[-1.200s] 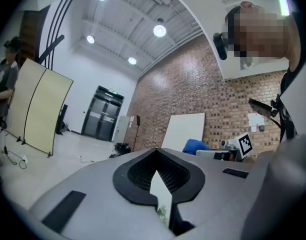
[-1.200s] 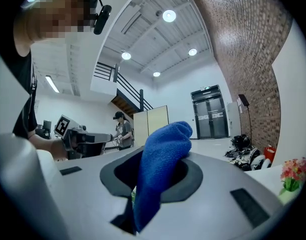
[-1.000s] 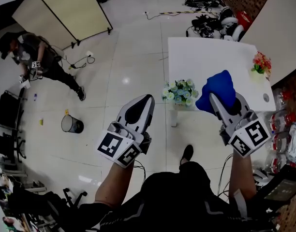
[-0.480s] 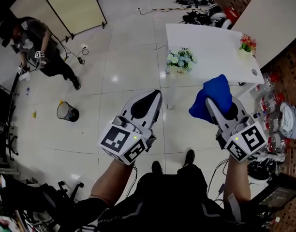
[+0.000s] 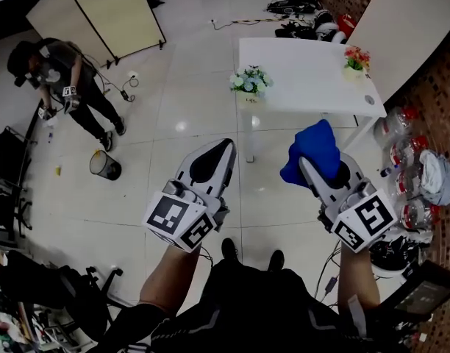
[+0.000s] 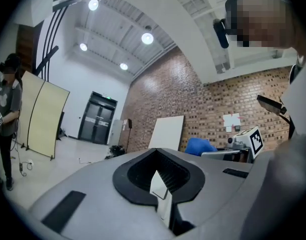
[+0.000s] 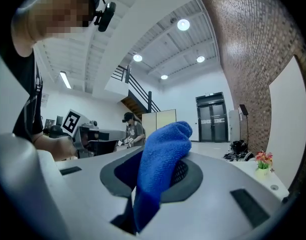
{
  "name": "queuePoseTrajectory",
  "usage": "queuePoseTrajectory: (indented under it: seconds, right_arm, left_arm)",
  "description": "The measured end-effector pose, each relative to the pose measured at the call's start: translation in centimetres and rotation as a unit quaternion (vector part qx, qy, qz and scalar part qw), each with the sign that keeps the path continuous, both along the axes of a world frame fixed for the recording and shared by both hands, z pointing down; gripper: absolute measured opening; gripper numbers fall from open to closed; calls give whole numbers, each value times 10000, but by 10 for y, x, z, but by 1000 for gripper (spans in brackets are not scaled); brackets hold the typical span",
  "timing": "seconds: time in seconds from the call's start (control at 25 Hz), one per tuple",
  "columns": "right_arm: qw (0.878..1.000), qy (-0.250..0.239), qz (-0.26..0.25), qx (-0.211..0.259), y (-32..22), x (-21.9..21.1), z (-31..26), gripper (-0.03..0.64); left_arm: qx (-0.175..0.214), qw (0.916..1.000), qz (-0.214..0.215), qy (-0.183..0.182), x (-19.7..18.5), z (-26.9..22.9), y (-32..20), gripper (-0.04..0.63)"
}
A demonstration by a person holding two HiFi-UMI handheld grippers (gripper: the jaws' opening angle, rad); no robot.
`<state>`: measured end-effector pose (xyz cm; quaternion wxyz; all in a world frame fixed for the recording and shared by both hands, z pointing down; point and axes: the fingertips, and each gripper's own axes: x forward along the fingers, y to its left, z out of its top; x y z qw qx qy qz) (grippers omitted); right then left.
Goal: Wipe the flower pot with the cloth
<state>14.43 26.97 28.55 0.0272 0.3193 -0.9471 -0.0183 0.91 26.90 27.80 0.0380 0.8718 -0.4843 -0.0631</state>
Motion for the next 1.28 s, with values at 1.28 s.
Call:
queuePoseTrajectory:
  seconds: [1.28]
  right_arm:
    - [9999,-12,52,145,61,17,-10,77]
  left_arm:
    - [191,9978,-271,-576,7,-22,66,5]
